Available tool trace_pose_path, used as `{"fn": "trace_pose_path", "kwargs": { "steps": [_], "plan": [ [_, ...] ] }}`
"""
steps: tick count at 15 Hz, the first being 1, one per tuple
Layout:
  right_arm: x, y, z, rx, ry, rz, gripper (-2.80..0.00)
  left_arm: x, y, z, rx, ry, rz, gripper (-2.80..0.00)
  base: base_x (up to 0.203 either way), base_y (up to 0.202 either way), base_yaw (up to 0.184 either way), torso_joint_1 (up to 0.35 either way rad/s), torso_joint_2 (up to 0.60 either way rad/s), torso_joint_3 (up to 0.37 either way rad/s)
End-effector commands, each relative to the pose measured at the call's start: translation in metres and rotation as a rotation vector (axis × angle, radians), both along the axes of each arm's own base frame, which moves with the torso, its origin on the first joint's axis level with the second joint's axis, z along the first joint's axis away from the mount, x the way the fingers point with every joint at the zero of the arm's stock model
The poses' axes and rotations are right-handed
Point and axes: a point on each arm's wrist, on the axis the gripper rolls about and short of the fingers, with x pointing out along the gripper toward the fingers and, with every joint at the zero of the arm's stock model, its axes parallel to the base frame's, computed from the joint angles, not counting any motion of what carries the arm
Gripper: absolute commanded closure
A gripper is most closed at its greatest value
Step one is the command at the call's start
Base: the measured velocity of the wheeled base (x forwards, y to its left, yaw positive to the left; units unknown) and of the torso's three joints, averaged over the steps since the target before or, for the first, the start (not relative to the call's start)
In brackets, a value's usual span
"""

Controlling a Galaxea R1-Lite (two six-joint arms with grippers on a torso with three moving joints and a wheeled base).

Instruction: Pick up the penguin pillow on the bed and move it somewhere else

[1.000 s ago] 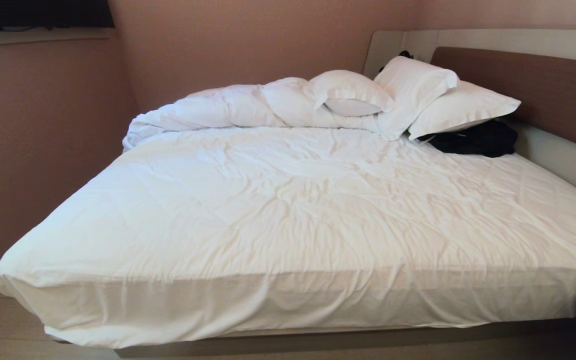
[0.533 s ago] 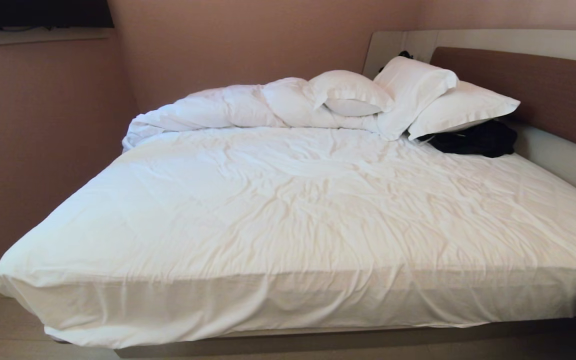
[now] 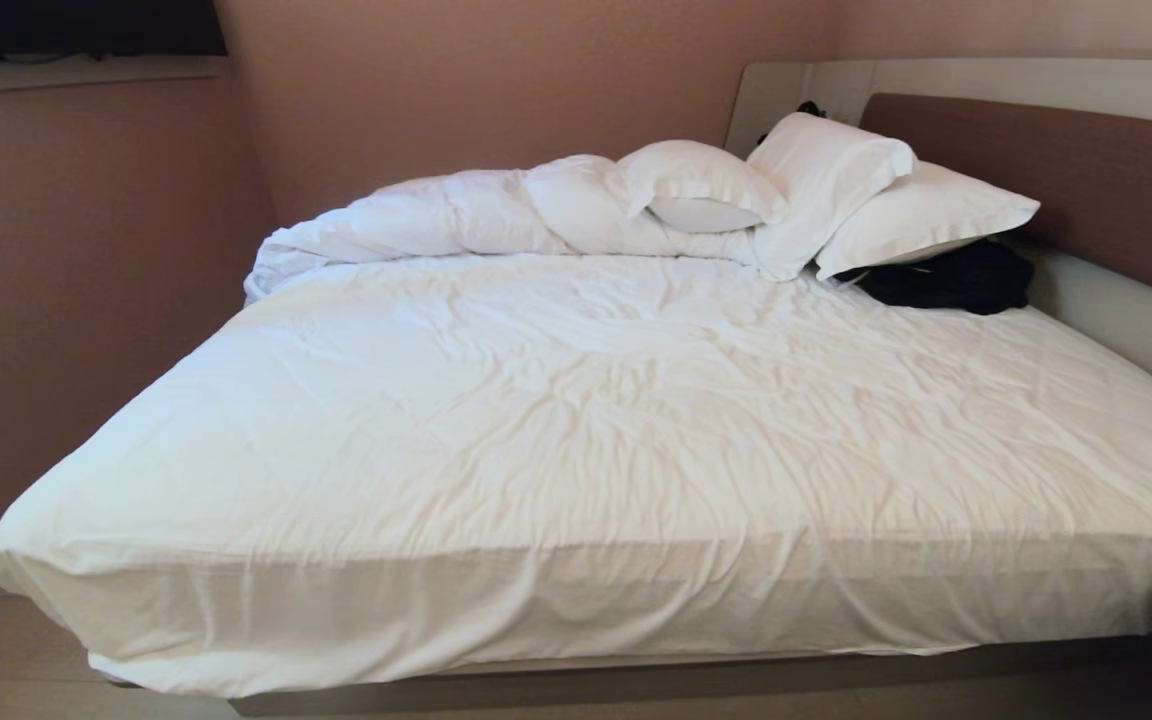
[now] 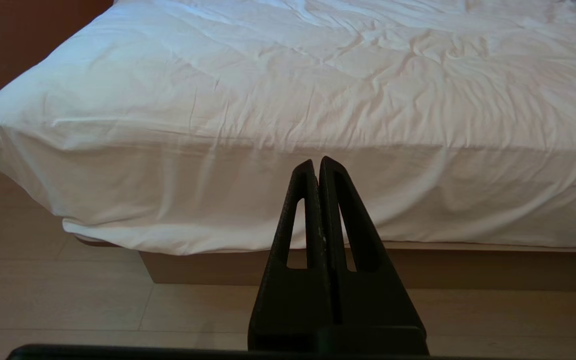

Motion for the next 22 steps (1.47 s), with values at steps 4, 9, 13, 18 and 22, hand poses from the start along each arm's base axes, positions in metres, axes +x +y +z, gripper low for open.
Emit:
{"fn": "trace_pose_path", "kwargs": {
  "steps": [4, 9, 13, 18, 22],
  "plan": [
    [0.004, 0.021, -0.001, 0.222, -0.101, 0.145, -2.8, 0.0, 0.0, -0.001, -0.001, 0.002, 0.001, 0.0, 0.0, 0.0, 0.0, 0.0, 0.0, 0.0],
    [0.005, 0.035, -0.051, 0.605, -0.194, 0.205, -2.8, 0.0, 0.0, -0.001, -0.001, 0.002, 0.001, 0.0, 0.0, 0.0, 0.0, 0.0, 0.0, 0.0],
    [0.006, 0.049, -0.046, 0.708, -0.299, 0.306, -2.8, 0.0, 0.0, -0.001, -0.001, 0.002, 0.001, 0.0, 0.0, 0.0, 0.0, 0.0, 0.0, 0.0],
    [0.007, 0.082, -0.005, 0.75, -0.421, 0.442, -2.8, 0.0, 0.0, -0.001, -0.001, 0.002, 0.001, 0.0, 0.0, 0.0, 0.0, 0.0, 0.0, 0.0],
    [0.009, 0.15, 0.053, 0.83, -0.534, 0.596, 0.0, 0.0, 0.0, -0.001, -0.001, 0.002, 0.001, 0.0, 0.0, 0.0, 0.0, 0.0, 0.0, 0.0]
  ]
}}
